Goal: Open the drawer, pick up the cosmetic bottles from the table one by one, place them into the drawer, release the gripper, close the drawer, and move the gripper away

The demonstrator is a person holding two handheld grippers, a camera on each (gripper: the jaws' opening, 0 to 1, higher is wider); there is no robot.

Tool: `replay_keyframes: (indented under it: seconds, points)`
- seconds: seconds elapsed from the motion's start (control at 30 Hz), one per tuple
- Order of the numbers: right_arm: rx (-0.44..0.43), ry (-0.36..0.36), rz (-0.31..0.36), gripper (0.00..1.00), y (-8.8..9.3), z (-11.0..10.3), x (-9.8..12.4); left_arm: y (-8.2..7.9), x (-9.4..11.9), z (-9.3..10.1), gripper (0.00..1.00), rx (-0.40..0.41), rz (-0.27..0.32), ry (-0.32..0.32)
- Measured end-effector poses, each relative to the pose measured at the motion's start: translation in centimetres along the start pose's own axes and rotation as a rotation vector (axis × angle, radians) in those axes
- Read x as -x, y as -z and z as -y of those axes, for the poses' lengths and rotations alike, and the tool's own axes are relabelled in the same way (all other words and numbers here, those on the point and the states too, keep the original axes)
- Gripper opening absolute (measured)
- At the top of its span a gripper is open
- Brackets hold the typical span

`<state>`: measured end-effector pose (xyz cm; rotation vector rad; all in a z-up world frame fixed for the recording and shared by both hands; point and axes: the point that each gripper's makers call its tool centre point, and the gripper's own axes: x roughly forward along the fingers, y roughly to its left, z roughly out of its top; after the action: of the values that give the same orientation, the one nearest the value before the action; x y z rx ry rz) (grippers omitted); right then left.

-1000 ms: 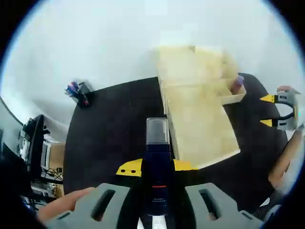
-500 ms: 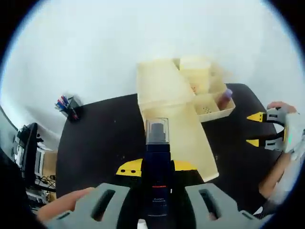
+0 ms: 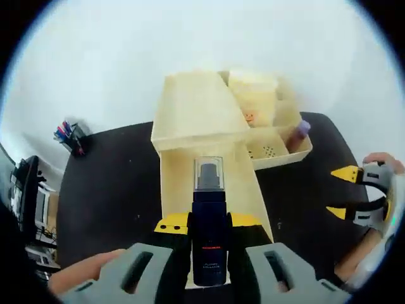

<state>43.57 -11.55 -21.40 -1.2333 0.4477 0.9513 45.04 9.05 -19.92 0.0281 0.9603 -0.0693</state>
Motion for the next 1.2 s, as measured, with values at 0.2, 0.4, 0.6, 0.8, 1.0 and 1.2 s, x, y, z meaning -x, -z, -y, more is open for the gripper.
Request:
replay_keyframes:
  seconds: [0.2, 0.4, 0.6, 0.8, 1.0, 1.2]
  points:
    - [-0.007, -0.004, 0.007, 0.31, 0.0, 0.3, -0.3, 0.8, -2.6, -0.4, 0.16, 0.038, -0.037, -0.018]
    - [-0.01, -0.005, 0.006, 0.31, -0.1, 0.2, -0.4, 0.8, -4.4, -0.8, 0.16, 0.102, -0.042, 0.023]
    - [-0.016, -0.001, 0.004, 0.31, 0.1, 0.5, -0.5, 1.6, -5.7, -1.9, 0.16, 0.098, -0.074, -0.017]
    - [-0.011, -0.002, 0.004, 0.31, 0.0, 0.5, -0.5, 2.4, -6.3, -2.0, 0.16, 0.09, -0.083, -0.052]
    - [-0.011, -0.003, 0.001, 0.31, 0.1, 0.5, -0.6, 2.2, -6.6, -2.4, 0.17, 0.074, -0.085, -0.072]
    - [-0.016, 0.0, 0.001, 0.31, 0.3, 0.5, -0.5, 1.8, -6.2, -2.4, 0.17, 0.041, -0.072, -0.065]
